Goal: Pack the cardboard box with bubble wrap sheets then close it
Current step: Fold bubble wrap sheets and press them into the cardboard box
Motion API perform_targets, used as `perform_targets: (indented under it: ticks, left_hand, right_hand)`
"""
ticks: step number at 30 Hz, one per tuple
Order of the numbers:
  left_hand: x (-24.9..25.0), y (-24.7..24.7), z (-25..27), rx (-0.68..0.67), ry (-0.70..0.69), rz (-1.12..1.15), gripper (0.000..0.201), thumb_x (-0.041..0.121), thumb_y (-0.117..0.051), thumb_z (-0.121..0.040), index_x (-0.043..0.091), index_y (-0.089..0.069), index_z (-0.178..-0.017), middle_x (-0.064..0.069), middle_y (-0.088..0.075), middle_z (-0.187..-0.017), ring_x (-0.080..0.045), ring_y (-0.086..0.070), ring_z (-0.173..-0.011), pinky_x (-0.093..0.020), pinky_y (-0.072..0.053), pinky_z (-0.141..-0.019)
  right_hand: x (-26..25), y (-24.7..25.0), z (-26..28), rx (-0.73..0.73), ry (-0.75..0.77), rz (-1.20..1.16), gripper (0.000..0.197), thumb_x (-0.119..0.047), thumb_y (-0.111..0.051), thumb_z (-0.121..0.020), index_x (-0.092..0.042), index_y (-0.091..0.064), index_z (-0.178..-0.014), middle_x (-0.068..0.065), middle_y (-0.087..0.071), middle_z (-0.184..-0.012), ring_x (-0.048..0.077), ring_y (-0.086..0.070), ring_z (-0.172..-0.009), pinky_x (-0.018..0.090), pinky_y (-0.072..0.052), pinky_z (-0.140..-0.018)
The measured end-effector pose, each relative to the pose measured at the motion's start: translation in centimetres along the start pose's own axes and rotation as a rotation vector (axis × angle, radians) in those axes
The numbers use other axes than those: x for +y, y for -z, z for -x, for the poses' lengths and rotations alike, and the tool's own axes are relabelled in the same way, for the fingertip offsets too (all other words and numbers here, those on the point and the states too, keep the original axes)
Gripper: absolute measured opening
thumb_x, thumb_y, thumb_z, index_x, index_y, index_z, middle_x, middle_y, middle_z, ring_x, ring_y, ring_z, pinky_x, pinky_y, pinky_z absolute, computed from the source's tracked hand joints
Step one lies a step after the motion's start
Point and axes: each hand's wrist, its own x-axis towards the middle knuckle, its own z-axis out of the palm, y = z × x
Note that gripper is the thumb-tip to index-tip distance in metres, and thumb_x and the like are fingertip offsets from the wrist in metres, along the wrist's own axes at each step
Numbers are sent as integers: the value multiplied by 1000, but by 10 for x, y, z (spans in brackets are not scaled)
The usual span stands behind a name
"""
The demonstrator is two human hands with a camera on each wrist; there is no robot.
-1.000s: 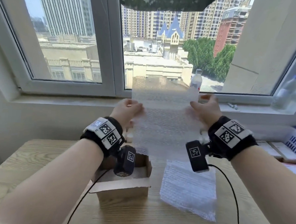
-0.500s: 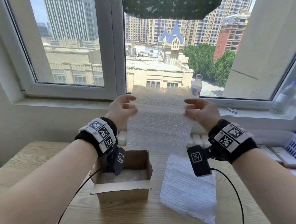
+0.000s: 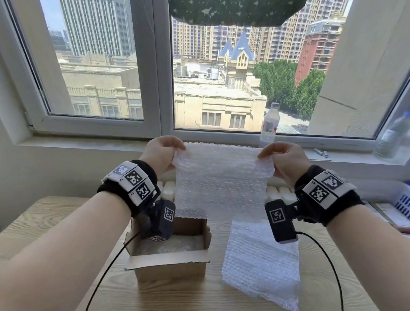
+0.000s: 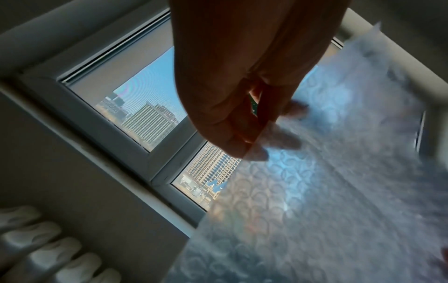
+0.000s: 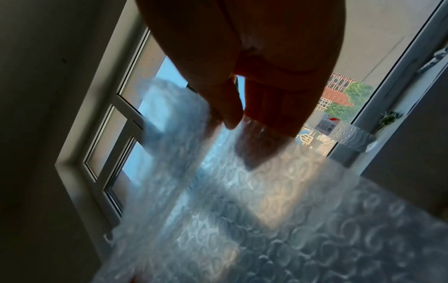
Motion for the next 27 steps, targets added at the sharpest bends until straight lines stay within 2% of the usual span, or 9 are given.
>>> perform_targets:
  ticks: [5,9,11,12,15,17,21,25,27]
  left_hand:
    - [3,1,4,-97,100,118,17,9,-50,-93,5,-62,-104,-11,-64,-93,-21,-65,-73,-35,-58,-73]
    - [-3,1,3,-117,-26,-171,35,11,-73,-78,17,-54,-107,-8,-54,-122,-28,-62,-107,-43,-50,-97]
    - [-4,0,4,-51,-99,-221,45,18,-78,-75,21,-50,-110,-5,-50,-125,-25,-57,-111,-40,-48,-100]
    - [-6,0,3,-32,-121,-214,50,22,-79,-73,23,-49,-113,-4,-49,-126,-23,-55,-113,-40,-47,-101]
    - [-5,2,4,-65,-110,-117,81,27,-85,-63,29,-38,-129,-5,-46,-131,-23,-52,-117,-41,-45,-103]
    - [-5,5,3,-125,-14,-60,98,35,-89,-52,23,-37,-135,-11,-51,-131,-26,-56,-115,-45,-47,-99]
    - [-10,8,6,-201,79,-103,31,24,-69,-84,9,-58,-109,-14,-70,-105,-23,-70,-92,-40,-56,-84]
    - [-12,12,5,-185,37,-88,19,7,-65,-86,11,-58,-103,-13,-67,-102,-27,-67,-93,-42,-55,-87]
    - [-10,16,3,-198,24,-27,22,-2,-64,-84,11,-59,-101,-15,-65,-100,-28,-65,-92,-44,-54,-89]
  right_hand:
    - [-5,1,2,-64,-86,-64,35,6,-34,-91,-4,-65,-78,13,-63,-90,27,-57,-80,35,-52,-73]
    - [-5,-1,0,-109,-114,-119,15,-18,-54,-92,-8,-55,-103,13,-52,-106,27,-55,-91,35,-53,-73]
    - [0,-1,-3,-157,-126,-14,48,-30,-70,-80,-11,-48,-118,10,-52,-107,24,-56,-93,35,-53,-76]
    - [2,-2,-2,-189,-134,28,49,-32,-74,-75,-9,-51,-112,7,-56,-100,20,-59,-85,32,-53,-71]
    - [6,-7,1,-223,-136,-97,10,-12,-68,-82,-7,-61,-87,8,-68,-78,12,-69,-59,24,-56,-53]
    - [5,-9,1,-165,-85,-189,6,-3,-63,-85,-9,-63,-83,9,-67,-78,10,-70,-55,23,-59,-56]
    - [-2,-9,0,-170,-28,-214,15,5,-63,-82,-10,-64,-82,6,-69,-71,13,-70,-58,27,-60,-65]
    - [-5,-7,-2,-197,-23,-230,27,18,-63,-76,-6,-61,-87,6,-71,-66,15,-71,-56,29,-61,-60]
    - [-5,-7,-2,-191,-69,-204,29,17,-59,-80,-11,-60,-88,12,-68,-77,22,-70,-64,38,-60,-71]
